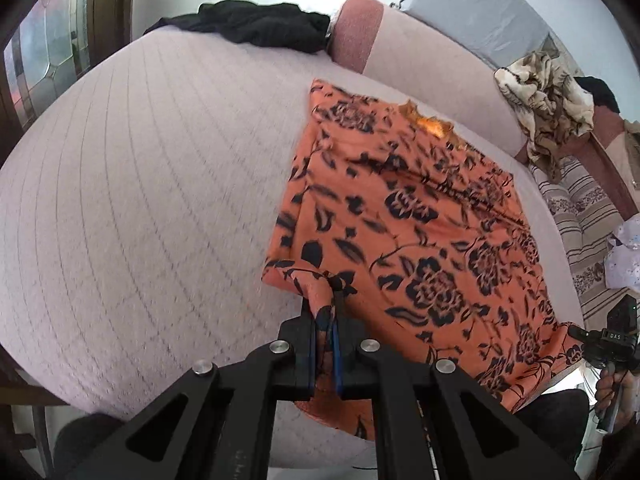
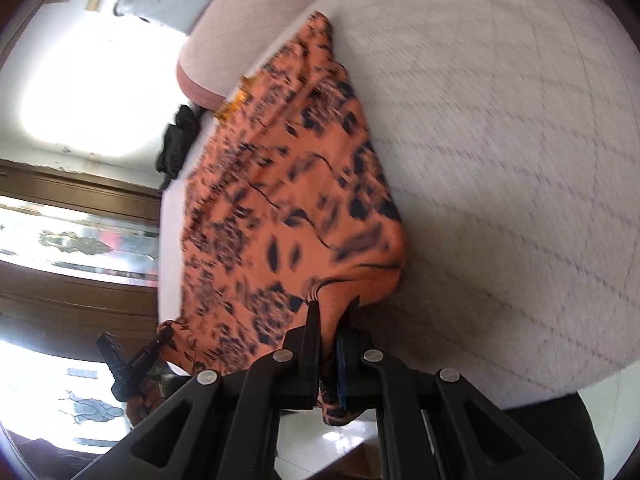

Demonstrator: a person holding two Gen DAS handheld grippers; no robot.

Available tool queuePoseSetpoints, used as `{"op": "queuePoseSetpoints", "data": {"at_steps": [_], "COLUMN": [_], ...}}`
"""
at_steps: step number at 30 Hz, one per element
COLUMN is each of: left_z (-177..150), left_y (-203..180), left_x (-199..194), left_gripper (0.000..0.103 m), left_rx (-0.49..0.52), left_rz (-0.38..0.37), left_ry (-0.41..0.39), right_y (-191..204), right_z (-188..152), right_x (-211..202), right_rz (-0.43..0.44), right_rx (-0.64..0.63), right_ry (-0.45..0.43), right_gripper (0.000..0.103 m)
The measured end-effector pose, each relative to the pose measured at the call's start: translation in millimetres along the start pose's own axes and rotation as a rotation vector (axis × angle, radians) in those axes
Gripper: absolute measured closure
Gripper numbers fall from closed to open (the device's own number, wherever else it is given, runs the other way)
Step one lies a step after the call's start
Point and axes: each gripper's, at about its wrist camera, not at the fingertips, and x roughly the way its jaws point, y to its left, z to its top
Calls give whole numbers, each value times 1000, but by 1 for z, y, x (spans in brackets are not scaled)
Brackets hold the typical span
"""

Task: Fold small clothes
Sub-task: 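Lift the hem with both grippers and fold it over toward the collar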

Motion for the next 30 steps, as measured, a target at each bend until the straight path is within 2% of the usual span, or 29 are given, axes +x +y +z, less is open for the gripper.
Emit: {"op": "queuePoseSetpoints", "data": {"at_steps": [2, 4, 7, 9, 11, 12, 13, 14, 15, 16, 17, 19, 20, 23, 25, 27, 30], "left_z": [26, 62, 127, 170, 205, 218, 226, 231, 232, 230, 227, 216, 210, 183, 159, 133, 95], "left_y": [-7, -20, -41, -50, -63, -65, -66, -63, -58, -51, -42, -27, -22, -22, -23, -26, -30], "left_x": [2, 7, 17, 35, 75, 102, 129, 159, 182, 195, 199, 182, 169, 131, 106, 88, 83], "left_gripper": [97, 97, 97, 97, 93, 92, 85, 62, 49, 50, 50, 45, 40, 40, 40, 35, 29], "left_rx": [25, 59, 73, 37, 42, 44, 46, 42, 31, 21, -5, -62, -65, -24, -14, -15, -89], "left_rz": [-25, -35, -42, -45, -1, 22, 62, 120, 161, 178, 186, 137, 132, 153, 136, 105, 92], "left_ry": [-26, -72, -185, -252, -244, -210, -169, -107, -56, -27, -20, -74, -96, -146, -152, -167, -139], "right_y": [14, 34, 66, 76, 79, 73, 65, 57, 48, 39, 32, 29, 32, 33, 33, 33, 33], "right_z": [20, 54, 123, 173, 219, 237, 253, 263, 267, 265, 259, 243, 235, 199, 163, 124, 82], "right_x": [-1, 0, 0, 7, 27, 43, 62, 79, 93, 100, 101, 98, 94, 73, 57, 45, 59], "right_rz": [71, 151, 204, 225, 188, 205, 213, 172, 94, 54, 62, 46, 15, -41, -13, 19, 30], "right_rx": [0, -11, -65, -51, -53, -26, -21, -16, 6, 27, 38, 18, -23, -60, -41, -39, -26], "right_ry": [-25, -65, -178, -249, -287, -279, -259, -243, -245, -268, -298, -313, -310, -319, -333, -321, -257], "right_gripper": [97, 97, 97, 97, 96, 93, 90, 72, 41, 32, 32, 32, 32, 32, 32, 32, 32]}}
